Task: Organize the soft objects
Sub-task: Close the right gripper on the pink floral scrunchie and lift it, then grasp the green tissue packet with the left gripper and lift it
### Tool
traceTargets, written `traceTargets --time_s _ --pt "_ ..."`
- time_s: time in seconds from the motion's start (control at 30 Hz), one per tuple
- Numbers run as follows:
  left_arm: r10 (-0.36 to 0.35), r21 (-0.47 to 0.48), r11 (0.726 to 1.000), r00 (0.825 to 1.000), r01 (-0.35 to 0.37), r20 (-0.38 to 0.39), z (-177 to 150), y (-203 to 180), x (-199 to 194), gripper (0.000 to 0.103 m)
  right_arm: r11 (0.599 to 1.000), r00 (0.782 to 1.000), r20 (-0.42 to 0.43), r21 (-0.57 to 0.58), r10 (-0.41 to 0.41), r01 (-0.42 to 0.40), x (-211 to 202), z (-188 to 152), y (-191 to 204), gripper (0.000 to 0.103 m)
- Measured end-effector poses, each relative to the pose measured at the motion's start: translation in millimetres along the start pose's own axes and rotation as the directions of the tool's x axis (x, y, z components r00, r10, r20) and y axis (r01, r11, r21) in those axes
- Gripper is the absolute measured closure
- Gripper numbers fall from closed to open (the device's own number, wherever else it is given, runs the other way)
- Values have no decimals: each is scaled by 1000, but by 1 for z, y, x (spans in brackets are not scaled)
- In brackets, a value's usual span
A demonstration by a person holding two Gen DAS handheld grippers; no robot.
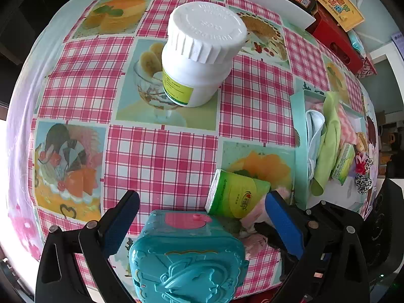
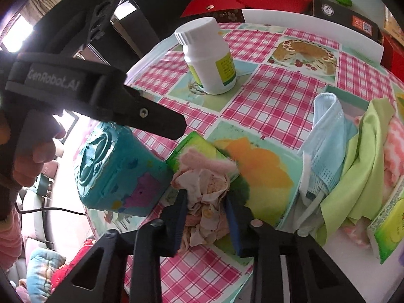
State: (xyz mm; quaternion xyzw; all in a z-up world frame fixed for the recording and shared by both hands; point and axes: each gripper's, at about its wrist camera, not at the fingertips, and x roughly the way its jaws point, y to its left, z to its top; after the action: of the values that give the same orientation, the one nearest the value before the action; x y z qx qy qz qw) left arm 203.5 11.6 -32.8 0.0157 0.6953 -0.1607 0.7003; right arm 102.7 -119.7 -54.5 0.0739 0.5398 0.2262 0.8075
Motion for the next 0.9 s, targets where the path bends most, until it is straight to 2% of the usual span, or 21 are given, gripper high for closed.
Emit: traceTargets --time_s 0.13,0.6,0.9 --pt "6 3 1000 1000 -6 -5 1 -2 0 4 1000 1000 12 5 10 -10 -4 1 -3 85" --pt "28 29 999 1000 -28 -5 7 -18 -6 4 999 996 91 50 0 -4 -38 1 -19 85" --pt "43 52 998 999 -42 -18 7 -44 -2 4 997 993 115 77 -35 26 -54 0 -27 85"
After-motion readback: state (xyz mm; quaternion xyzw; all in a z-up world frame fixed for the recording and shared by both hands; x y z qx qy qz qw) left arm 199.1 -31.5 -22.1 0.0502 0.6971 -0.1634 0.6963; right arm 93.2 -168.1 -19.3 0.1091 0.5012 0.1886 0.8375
